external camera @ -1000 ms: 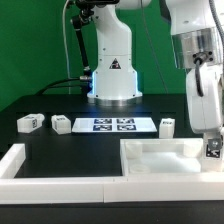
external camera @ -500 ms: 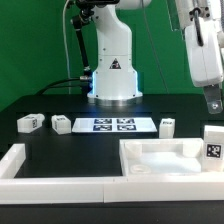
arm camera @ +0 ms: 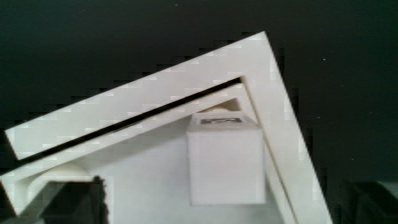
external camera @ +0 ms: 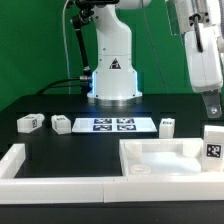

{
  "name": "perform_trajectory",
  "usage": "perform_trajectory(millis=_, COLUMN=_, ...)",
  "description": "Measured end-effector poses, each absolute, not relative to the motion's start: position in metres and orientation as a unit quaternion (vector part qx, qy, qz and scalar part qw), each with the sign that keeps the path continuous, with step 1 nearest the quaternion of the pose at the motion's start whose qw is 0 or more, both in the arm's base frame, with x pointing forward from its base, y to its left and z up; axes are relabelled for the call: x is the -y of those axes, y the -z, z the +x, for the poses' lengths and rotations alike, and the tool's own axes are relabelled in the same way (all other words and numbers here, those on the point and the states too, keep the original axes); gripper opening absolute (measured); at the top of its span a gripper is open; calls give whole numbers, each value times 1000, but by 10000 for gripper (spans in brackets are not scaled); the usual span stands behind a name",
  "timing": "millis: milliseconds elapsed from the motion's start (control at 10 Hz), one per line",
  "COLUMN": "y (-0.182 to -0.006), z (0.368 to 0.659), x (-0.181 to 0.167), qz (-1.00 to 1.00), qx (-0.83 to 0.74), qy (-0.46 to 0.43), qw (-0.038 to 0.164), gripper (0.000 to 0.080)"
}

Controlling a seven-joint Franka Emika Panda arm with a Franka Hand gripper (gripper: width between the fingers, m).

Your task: Assemble square table

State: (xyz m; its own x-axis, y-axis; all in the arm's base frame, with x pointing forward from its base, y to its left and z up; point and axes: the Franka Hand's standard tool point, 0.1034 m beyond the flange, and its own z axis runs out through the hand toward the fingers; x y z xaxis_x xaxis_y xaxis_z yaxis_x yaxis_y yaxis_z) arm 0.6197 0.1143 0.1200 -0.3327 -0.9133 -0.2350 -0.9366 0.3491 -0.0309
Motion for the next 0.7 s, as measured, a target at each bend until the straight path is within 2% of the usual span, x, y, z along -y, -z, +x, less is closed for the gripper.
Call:
perform_trajectory(millis=100, y=-120, z=618, x=-114, qz=-573, qx=-811, qy=-53, qw=108, gripper=649)
perform_trajectory(millis=200, y=-123, z=607, x=-110, qz=-590, qx=-797, qy=-34, qw=124, gripper=649)
perform_trajectory(millis=300, y=-123, z=587, x=-107, qz=-600, qx=-789, qy=-29, qw=127, gripper=649)
perform_trajectory(millis=500, y=-121, z=568, x=-106, qz=-620, qx=-775, qy=-32, qw=119, gripper=649)
perform_trajectory(millis=700, y=-120, z=570, x=-106, qz=-655, qx=-745, qy=-26, qw=121, gripper=649)
